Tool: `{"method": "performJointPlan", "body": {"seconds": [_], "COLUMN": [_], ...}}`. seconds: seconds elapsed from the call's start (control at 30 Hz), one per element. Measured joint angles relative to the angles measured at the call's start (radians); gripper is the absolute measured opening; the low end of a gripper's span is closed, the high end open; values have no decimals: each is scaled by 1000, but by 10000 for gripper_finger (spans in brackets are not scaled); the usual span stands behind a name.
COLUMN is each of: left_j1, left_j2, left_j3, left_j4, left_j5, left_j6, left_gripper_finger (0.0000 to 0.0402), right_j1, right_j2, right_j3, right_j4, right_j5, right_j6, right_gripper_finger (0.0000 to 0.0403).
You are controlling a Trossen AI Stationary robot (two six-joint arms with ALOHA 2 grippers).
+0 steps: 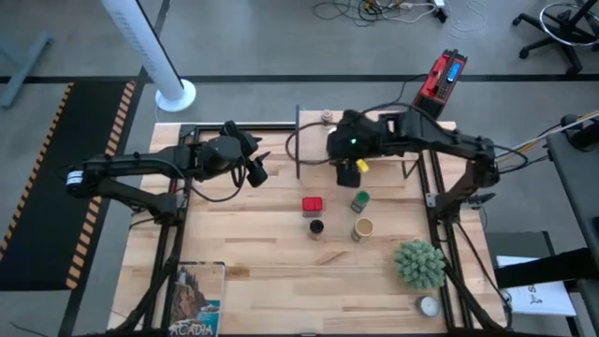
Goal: Shelf spices
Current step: Remove the white seasoning bottle from the shelf
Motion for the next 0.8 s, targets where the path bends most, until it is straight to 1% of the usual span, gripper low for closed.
{"method": "performJointPlan", "body": {"seconds": [0.2, 0.33, 0.53, 0.6, 0.8], "left_j1": [0, 0, 0, 0, 0], "left_j2": [0, 0, 0, 0, 0], "left_j3": [0, 0, 0, 0, 0], "left_j4": [7, 4, -2, -11, -19], "left_j5": [0, 0, 1, 1, 1], "left_j6": [-5, -5, -5, -6, -6], "left_gripper_finger": [204, 204, 204, 204, 204], "right_j1": [-77, -147, -275, -308, -346], "right_j2": [3, 9, 8, 5, 3], "right_j3": [-16, -77, -183, -209, -226], "right_j4": [28, 83, 178, 190, 226], "right_j5": [-10, -35, -163, -184, -241], "right_j6": [-62, -116, -141, -150, -155], "right_gripper_finger": [274, 267, 272, 279, 293]}}
